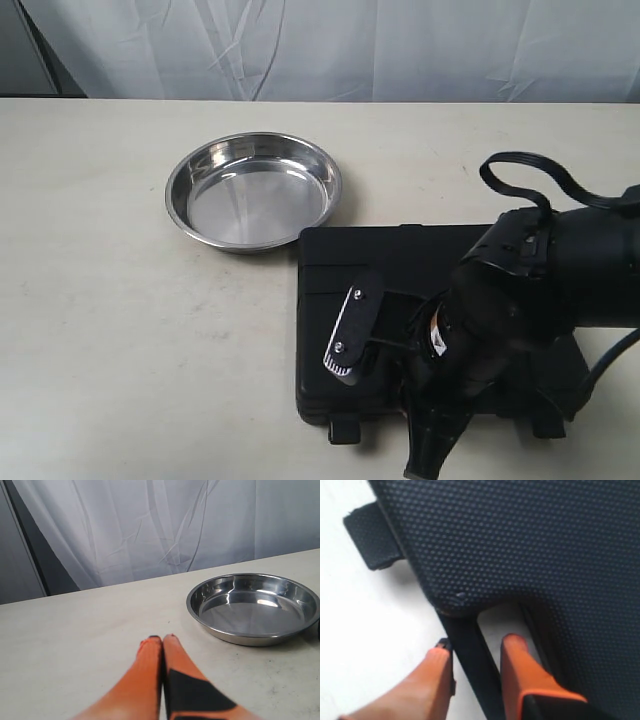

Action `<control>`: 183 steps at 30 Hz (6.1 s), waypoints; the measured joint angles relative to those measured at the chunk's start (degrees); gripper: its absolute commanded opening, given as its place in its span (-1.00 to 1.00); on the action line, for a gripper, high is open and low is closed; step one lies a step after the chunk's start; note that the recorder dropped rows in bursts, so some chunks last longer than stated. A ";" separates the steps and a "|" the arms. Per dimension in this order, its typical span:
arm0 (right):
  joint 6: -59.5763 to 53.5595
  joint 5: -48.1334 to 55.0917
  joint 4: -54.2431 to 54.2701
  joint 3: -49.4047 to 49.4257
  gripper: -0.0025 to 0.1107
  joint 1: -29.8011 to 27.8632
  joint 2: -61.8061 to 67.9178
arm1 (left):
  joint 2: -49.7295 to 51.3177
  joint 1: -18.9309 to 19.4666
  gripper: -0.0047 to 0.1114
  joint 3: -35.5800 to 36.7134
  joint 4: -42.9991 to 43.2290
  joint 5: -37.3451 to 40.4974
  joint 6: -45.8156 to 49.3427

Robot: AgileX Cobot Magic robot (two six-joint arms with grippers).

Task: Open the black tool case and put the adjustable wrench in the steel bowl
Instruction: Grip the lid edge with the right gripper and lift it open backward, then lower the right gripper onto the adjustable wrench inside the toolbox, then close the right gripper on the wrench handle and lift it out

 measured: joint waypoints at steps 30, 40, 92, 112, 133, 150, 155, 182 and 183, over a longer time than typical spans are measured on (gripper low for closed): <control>31.60 6.54 -45.53 -5.44 -0.96 0.05 -23.29 | 0.00 0.00 -0.91 0.00 0.00 0.00 0.00; 35.68 8.76 -62.51 -5.81 -0.96 -2.07 -19.26 | 0.00 0.00 -0.91 0.00 0.00 0.00 0.00; 40.50 21.08 -12.58 -2.85 -0.96 -11.51 -8.31 | 0.00 0.00 -0.91 0.00 0.00 0.00 0.00; 46.41 -9.58 -24.58 -3.47 -0.96 -10.53 -5.50 | 0.00 0.00 -0.91 0.00 0.00 0.00 0.00; 19.43 -0.40 -7.84 -5.09 -0.20 -19.42 5.36 | 0.00 0.00 -0.91 0.00 0.00 0.00 0.00; 18.73 -0.42 -10.24 -6.26 -0.12 -19.31 7.93 | 0.00 0.00 -0.91 0.00 0.00 0.00 0.00; 18.73 -1.07 -10.24 -5.77 -0.12 -19.31 7.19 | 0.00 0.00 -0.91 0.00 0.00 0.00 0.00; 4.03 -3.48 -11.62 -5.44 -0.12 -19.41 4.06 | 0.00 0.00 -0.91 0.00 0.00 0.00 0.00; 4.03 -3.48 -11.62 -5.44 -0.12 -19.41 4.91 | 0.00 0.00 -0.91 0.00 0.00 0.00 0.00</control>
